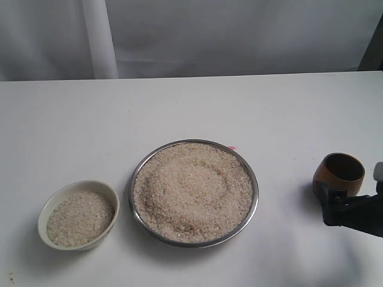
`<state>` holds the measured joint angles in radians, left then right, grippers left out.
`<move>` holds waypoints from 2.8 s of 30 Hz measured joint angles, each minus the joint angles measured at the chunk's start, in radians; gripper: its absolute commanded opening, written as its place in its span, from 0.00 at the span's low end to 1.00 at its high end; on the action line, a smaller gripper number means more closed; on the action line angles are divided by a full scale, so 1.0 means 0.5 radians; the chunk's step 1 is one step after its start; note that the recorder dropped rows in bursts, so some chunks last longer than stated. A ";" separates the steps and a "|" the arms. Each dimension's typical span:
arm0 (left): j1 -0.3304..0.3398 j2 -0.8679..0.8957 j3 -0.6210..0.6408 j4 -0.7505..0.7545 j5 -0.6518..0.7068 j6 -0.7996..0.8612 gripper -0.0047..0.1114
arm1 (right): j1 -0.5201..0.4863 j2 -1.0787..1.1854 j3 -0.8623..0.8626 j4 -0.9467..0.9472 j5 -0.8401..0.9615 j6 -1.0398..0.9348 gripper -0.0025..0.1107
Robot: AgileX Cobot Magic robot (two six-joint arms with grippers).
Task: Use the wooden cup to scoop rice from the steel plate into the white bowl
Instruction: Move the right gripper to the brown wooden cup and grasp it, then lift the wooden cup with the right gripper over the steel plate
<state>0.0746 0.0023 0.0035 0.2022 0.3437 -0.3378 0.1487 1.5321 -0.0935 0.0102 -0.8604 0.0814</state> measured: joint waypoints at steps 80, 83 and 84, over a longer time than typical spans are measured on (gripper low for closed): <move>0.000 0.000 0.000 0.000 0.000 0.000 0.04 | 0.000 0.909 -0.442 -0.096 -0.594 -0.226 0.02; 0.000 0.000 0.000 0.000 0.000 0.000 0.04 | 0.000 0.708 -0.451 -0.125 -0.273 -0.303 0.02; 0.000 0.000 0.000 0.000 0.000 0.000 0.04 | 0.000 0.621 -0.471 -0.143 -0.111 -0.315 0.02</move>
<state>0.0746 0.0023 0.0035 0.2022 0.3437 -0.3378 0.1487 1.8425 -0.3290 -0.0614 -0.9161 -0.0759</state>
